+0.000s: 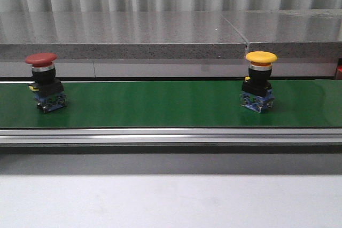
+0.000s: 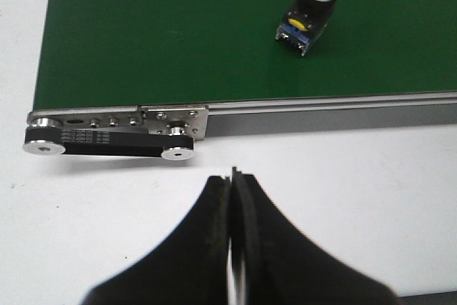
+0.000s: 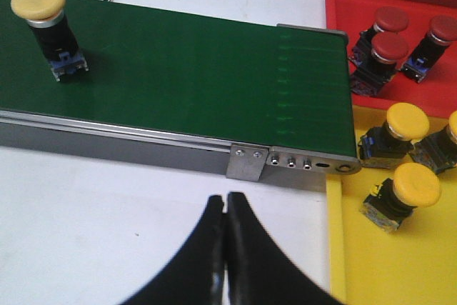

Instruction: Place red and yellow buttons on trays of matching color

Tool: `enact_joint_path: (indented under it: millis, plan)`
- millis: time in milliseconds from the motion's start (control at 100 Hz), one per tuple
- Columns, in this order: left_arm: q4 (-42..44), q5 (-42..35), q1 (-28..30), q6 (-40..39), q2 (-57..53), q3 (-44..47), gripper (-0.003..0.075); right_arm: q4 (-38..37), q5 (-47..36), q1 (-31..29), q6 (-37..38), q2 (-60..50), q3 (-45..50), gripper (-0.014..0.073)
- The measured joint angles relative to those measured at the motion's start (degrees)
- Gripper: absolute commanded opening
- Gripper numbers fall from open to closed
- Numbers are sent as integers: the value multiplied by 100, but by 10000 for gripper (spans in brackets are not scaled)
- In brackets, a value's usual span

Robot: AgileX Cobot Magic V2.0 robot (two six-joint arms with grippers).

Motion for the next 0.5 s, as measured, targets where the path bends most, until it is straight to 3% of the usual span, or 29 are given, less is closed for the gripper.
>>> enact_joint_path:
  millis: [500]
  plan:
    - [0,11,0,0,0,0,-20,0,-146,0,0,180,-12,-67]
